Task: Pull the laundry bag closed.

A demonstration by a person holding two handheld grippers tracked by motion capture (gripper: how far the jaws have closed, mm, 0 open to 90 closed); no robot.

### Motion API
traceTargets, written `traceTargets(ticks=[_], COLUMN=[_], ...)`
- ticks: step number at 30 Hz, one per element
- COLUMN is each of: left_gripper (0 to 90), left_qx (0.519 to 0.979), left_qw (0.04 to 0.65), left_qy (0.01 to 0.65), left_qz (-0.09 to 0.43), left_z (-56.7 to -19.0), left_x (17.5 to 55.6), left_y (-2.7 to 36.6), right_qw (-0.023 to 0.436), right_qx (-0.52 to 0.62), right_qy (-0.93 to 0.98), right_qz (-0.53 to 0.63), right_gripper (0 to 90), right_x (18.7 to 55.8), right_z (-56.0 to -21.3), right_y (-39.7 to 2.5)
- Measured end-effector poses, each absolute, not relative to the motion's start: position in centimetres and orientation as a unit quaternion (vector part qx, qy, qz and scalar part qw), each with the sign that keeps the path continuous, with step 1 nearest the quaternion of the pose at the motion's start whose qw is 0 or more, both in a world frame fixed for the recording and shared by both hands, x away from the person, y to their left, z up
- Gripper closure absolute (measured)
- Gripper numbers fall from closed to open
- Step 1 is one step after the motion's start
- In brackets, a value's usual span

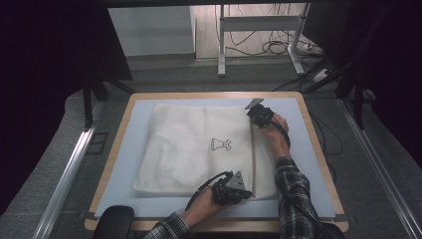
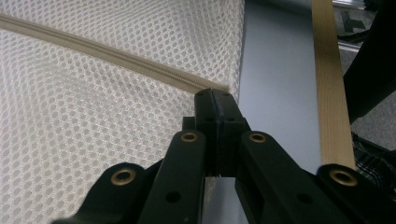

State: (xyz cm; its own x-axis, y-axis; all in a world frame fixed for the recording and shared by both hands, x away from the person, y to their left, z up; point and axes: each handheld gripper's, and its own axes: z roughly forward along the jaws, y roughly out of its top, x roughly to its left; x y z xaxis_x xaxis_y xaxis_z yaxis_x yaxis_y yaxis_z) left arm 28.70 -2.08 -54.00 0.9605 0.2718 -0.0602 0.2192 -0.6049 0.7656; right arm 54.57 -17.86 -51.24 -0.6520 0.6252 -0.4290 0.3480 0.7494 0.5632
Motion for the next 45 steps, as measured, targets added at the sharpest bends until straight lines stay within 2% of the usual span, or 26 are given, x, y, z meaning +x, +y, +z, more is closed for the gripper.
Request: traceTargets(ticks=[21,29,45], left_gripper=[90.0,90.0,89.3], left_qx=[0.895,0.896,0.895], left_qw=[0.422,0.422,0.422], left_qy=[0.137,0.136,0.139], left_qz=[0.033,0.035,0.033], left_z=[-54.0,-54.0,-53.9], left_x=[28.7,28.6,28.7], left_y=[-2.1,-2.1,-2.1], right_qw=[0.321,0.338,0.338], right_qx=[0.267,0.276,0.302], right_qy=[0.886,0.878,0.870], right_qz=[0.200,0.196,0.191], right_gripper=[82.4,82.2,81.5], right_x=[56.5,56.9,56.8], right_z=[-51.0,-51.4,-51.6], right_y=[-17.0,-16.5,-15.9])
